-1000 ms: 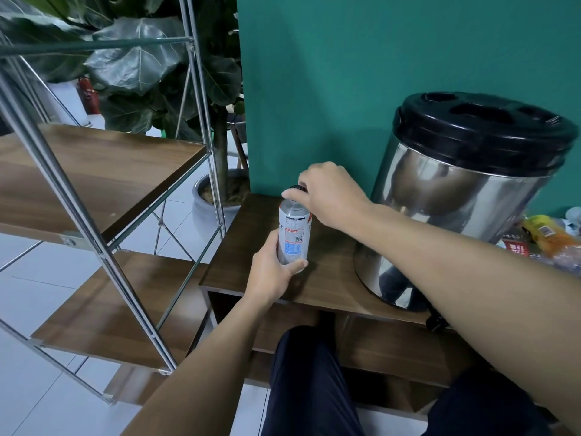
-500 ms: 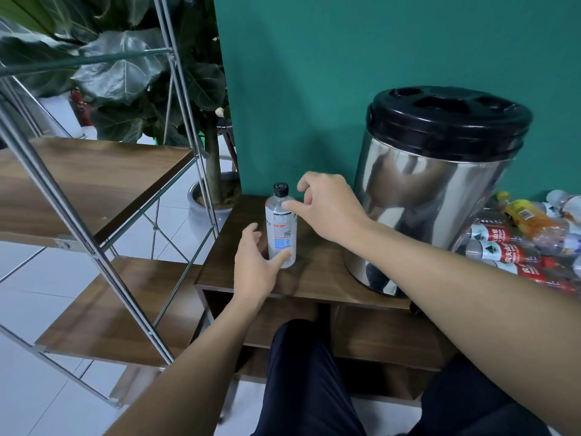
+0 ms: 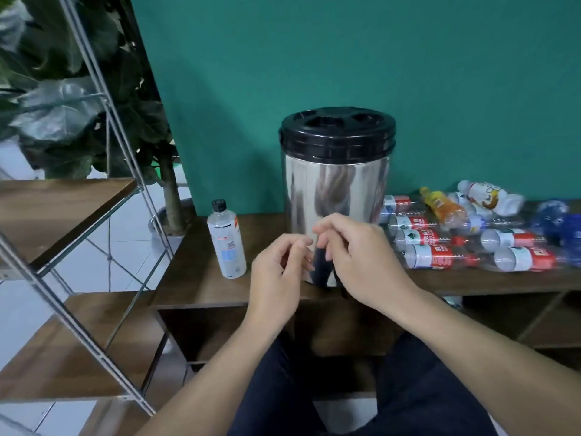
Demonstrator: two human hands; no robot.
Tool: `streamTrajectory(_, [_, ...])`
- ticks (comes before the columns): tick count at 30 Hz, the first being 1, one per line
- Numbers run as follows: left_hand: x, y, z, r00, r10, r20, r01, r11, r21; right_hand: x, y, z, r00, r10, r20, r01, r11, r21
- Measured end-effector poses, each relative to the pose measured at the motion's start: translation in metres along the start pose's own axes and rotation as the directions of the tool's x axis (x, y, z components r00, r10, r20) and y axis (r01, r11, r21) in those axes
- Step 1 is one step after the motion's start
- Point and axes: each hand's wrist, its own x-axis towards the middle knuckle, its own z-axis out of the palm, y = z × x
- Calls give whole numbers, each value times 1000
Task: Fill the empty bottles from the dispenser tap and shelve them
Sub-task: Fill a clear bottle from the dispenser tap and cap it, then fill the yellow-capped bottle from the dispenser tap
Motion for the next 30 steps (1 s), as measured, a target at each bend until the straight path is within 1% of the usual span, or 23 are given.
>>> streamTrajectory(4, [-1,29,64,984,77,163,-69,996,-53,-26,31,-53,991,67,-120,-67,998,0])
streamTrajectory(7, [5,39,124,958,111,266,-117,993,7,-36,69,-83,970,164,-179,-170,985,-18])
streamTrajectory(9, [15,36,167,946,81,313,-97,995,35,-38,103,-100,947,249,-201,-255,967,-5])
streamTrajectory(12, [38,18,229,929,-23,370,-8,996,84,-35,155,-121,892,408,-195,-391,912,122])
streamTrajectory(14, [56,2,263,924,-96,369,52,991,127,-27,189,-131,850,483,-209,-456,874,167])
streamTrajectory(17, [82,-15,302,922,-185,340,147,980,136,-9,240,-142,803,537,-258,-506,843,180])
streamTrajectory(21, [113,-27,340,885,-290,365,255,956,142,22,291,-150,769,563,-302,-564,820,94])
streamTrajectory(23, [129,-35,356,875,-306,376,270,952,145,37,308,-153,762,565,-316,-579,813,57])
streamTrajectory(27, [155,-45,385,862,-311,400,284,950,126,60,342,-153,739,614,-278,-621,781,73])
streamTrajectory(30, [168,-56,404,866,-302,398,285,953,102,69,367,-146,744,614,-264,-620,781,73])
